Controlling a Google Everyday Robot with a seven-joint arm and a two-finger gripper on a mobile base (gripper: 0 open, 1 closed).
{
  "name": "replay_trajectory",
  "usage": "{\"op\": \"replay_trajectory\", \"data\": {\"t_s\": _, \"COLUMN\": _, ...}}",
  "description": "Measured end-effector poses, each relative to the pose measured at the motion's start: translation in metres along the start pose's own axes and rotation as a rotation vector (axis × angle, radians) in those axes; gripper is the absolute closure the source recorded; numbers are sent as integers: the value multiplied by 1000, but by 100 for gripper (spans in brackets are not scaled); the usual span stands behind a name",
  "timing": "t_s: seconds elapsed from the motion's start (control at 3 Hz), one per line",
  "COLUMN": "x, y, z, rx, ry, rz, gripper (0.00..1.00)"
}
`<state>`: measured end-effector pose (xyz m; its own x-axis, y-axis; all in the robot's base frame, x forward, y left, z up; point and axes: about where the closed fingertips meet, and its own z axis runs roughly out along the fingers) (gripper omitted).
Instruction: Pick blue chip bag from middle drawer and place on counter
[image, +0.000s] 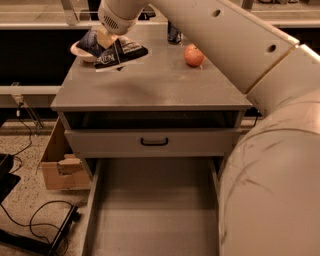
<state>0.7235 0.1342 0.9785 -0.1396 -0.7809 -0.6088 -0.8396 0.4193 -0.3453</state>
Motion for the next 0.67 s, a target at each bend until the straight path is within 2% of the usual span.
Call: {"op": "replay_trajectory", "data": {"t_s": 0.67, "x": 0, "y": 3, "z": 4, "rx": -6, "ry": 4, "rz": -2, "gripper": 13}}
